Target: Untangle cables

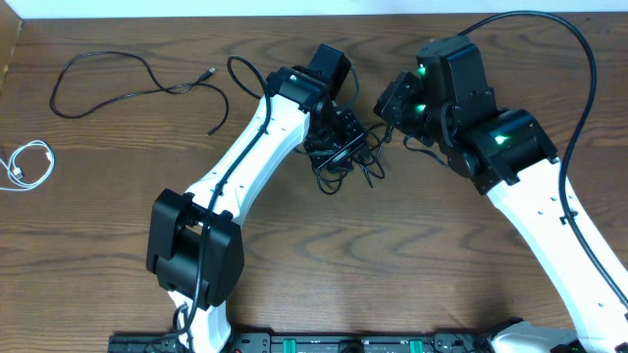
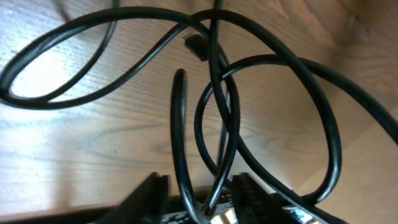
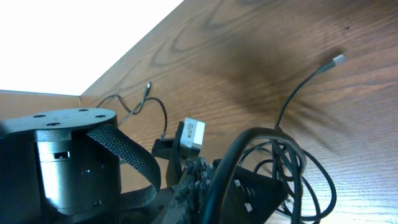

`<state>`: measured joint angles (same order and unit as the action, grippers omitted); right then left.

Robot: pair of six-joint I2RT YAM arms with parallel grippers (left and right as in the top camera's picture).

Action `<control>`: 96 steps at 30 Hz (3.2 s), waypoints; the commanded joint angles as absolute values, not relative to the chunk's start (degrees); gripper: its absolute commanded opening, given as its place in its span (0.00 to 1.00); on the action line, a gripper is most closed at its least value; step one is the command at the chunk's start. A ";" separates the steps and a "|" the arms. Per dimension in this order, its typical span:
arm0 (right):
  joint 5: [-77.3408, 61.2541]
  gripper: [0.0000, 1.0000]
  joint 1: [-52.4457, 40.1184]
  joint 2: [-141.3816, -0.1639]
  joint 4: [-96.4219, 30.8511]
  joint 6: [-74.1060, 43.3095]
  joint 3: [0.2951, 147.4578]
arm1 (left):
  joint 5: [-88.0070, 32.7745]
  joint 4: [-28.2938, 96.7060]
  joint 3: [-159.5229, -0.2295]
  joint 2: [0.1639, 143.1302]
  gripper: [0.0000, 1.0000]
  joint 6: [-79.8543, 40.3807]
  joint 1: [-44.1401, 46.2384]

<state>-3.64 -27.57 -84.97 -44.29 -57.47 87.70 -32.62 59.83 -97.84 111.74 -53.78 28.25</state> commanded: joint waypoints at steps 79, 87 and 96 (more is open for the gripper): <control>-20.53 0.99 -25.67 -96.79 -56.51 -5.06 86.85 | -3.88 73.03 -97.71 112.09 0.08 -39.20 22.96; -2.85 0.99 -32.69 -96.79 -48.64 -12.29 79.20 | -3.86 74.13 -97.71 112.09 0.08 -39.20 22.94; -3.81 0.79 -31.92 -96.79 -41.76 -12.36 70.08 | -3.88 74.02 -97.71 112.09 0.08 -39.27 22.81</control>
<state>-4.91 -32.23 -96.82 -42.96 -11.66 71.53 -3.77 73.65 -97.84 111.74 -40.01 23.03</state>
